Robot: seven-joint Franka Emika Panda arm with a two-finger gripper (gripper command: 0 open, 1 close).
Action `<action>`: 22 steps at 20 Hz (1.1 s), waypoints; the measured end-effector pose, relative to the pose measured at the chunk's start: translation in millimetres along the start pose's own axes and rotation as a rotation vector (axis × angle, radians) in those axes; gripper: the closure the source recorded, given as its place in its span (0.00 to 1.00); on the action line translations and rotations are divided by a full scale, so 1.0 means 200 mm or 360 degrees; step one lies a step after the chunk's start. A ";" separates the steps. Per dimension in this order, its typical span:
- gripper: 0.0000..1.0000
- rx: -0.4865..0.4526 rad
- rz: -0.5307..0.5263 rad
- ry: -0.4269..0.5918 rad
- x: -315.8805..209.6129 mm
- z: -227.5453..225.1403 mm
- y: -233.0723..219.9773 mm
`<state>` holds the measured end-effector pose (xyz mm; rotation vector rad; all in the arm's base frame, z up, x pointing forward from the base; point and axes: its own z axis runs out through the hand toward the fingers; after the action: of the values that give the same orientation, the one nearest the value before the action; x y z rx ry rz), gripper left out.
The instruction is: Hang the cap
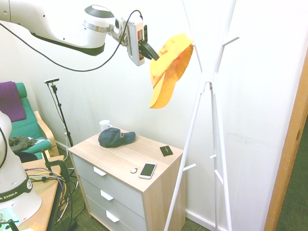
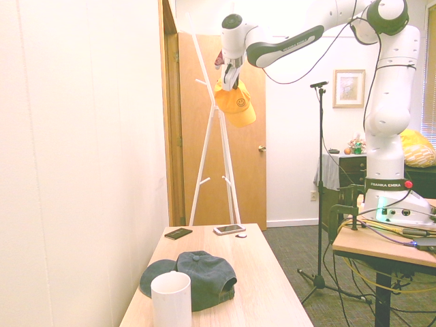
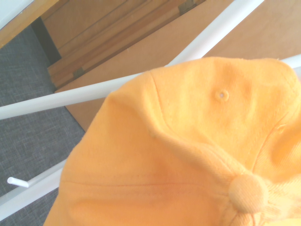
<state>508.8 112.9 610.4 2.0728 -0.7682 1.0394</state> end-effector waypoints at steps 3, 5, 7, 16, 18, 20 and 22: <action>0.00 0.0004 0.0007 -0.0008 0.00 0.00 0.01; 0.00 0.0007 0.0012 -0.0013 0.00 -0.01 0.01; 0.00 0.0013 0.0019 -0.0020 0.01 -0.02 0.02; 0.00 0.0152 0.0060 -0.0087 0.00 -0.05 -0.01; 0.00 0.0298 0.0120 -0.0212 -0.01 -0.07 -0.04; 0.00 0.0427 0.0152 -0.0365 -0.02 -0.09 -0.06; 0.00 0.0545 0.0158 -0.0525 -0.03 -0.12 -0.07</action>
<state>505.8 140.9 611.5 2.5660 -0.9133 0.9442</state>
